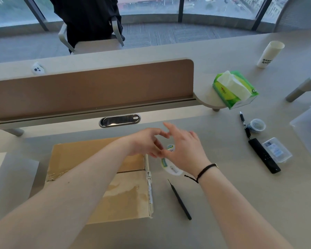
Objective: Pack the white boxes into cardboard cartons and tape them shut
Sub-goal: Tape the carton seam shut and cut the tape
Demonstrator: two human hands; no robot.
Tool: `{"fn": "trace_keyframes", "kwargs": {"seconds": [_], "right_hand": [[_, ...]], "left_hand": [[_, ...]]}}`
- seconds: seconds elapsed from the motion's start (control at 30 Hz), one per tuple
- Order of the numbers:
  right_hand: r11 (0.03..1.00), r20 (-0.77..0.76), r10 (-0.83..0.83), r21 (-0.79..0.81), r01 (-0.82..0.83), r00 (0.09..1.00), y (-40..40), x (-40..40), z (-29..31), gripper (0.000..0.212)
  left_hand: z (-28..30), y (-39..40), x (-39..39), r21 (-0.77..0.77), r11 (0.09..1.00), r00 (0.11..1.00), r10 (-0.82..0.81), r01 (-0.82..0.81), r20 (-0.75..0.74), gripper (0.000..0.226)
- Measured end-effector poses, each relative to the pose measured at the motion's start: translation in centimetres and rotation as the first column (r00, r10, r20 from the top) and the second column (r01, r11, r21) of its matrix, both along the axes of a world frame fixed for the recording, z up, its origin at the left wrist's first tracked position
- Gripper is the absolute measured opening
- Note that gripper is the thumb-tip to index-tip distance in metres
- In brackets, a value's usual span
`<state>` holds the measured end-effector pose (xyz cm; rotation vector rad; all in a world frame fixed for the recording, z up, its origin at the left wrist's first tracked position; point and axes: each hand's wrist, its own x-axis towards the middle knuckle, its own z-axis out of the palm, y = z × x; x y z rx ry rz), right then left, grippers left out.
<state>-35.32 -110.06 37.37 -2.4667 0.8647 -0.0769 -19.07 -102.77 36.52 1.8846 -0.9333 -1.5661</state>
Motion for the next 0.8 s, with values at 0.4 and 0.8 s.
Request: {"fn": "trace_keyframes", "kwargs": {"seconds": [0.4,0.8], "right_hand": [[0.944,-0.086,-0.089,0.310,0.111,0.992,2.5,-0.2,-1.9,0.037],[0.744,0.256,-0.463,0.633,0.215,0.849,0.9,-1.5,-2.9,0.016]], "left_hand": [[0.9,0.0,0.6,0.103,0.981,0.947,-0.186,0.164,0.262,0.039],[0.5,-1.1,-0.1,-0.051,0.999,0.911,0.018,0.004,0.413,0.010]]}}
